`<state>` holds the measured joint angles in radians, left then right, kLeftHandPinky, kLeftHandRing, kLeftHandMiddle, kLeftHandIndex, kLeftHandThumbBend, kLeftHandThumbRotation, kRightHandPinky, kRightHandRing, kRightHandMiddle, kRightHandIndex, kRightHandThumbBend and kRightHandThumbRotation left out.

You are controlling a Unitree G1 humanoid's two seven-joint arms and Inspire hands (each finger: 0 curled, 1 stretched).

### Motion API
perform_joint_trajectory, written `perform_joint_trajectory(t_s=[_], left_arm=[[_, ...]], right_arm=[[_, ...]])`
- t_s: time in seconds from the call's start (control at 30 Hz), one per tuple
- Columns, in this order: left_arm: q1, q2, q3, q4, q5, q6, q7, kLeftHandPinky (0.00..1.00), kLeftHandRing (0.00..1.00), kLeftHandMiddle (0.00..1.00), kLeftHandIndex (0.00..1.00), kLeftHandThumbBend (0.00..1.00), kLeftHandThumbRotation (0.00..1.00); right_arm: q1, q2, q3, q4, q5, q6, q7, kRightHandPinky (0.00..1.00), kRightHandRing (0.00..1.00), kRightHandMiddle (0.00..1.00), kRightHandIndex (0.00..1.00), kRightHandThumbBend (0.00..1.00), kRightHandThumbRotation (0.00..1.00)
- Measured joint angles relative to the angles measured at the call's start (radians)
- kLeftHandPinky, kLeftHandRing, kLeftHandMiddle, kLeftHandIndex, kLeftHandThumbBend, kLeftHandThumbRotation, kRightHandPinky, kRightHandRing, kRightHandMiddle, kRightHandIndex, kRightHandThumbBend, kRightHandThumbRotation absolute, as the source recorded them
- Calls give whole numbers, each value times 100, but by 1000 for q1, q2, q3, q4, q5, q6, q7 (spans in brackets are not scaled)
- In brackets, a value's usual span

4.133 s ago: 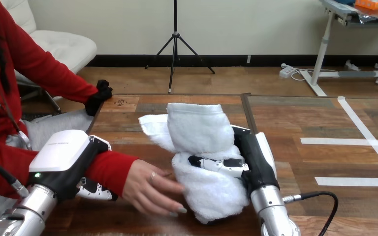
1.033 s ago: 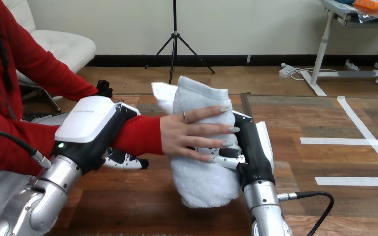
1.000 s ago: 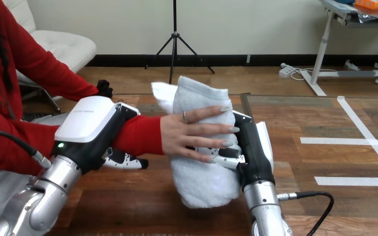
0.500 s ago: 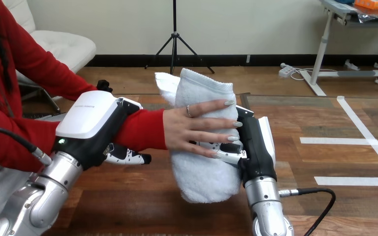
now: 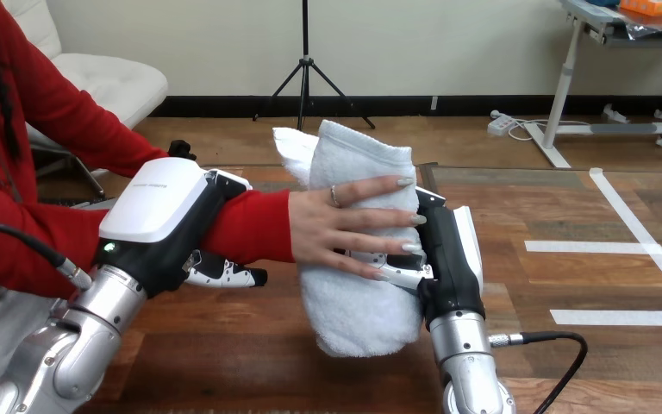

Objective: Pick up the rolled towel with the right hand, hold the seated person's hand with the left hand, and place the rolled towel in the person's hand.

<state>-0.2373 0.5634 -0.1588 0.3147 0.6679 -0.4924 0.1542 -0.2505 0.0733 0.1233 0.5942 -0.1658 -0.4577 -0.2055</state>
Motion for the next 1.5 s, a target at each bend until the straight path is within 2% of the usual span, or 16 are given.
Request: perform_joint_trajectory(t_s=[0.2, 0.4, 0.67, 0.93, 1.23, 1.5], left_arm=[[0, -3, 2, 0, 0, -6, 5, 31, 34, 38, 39, 83, 0], [0, -7, 4, 0, -1, -15, 12, 35, 37, 42, 42, 84, 0], [0, -14, 13, -1, -5, -26, 14, 42, 45, 50, 53, 88, 7], [0, -22, 19, -11, -12, -28, 14, 48, 52, 59, 64, 94, 15], [0, -24, 21, -48, -15, -15, 3, 52, 59, 67, 73, 99, 18], [0, -28, 22, -89, -29, 5, -14, 56, 65, 74, 79, 100, 20]], right_arm=[[1, 0, 0, 0, 6, 0, 4, 30, 36, 45, 45, 78, 0], [1, -1, 0, 0, 10, -1, 9, 39, 45, 52, 52, 81, 0], [1, -2, 0, 0, 19, 1, 34, 57, 66, 70, 73, 90, 1], [2, -3, 0, 0, 21, 20, 73, 73, 82, 84, 89, 97, 11], [2, -3, 4, 0, 17, 29, 108, 82, 93, 93, 98, 100, 19], [2, -4, 17, 0, 17, 29, 133, 90, 98, 98, 100, 100, 23]])
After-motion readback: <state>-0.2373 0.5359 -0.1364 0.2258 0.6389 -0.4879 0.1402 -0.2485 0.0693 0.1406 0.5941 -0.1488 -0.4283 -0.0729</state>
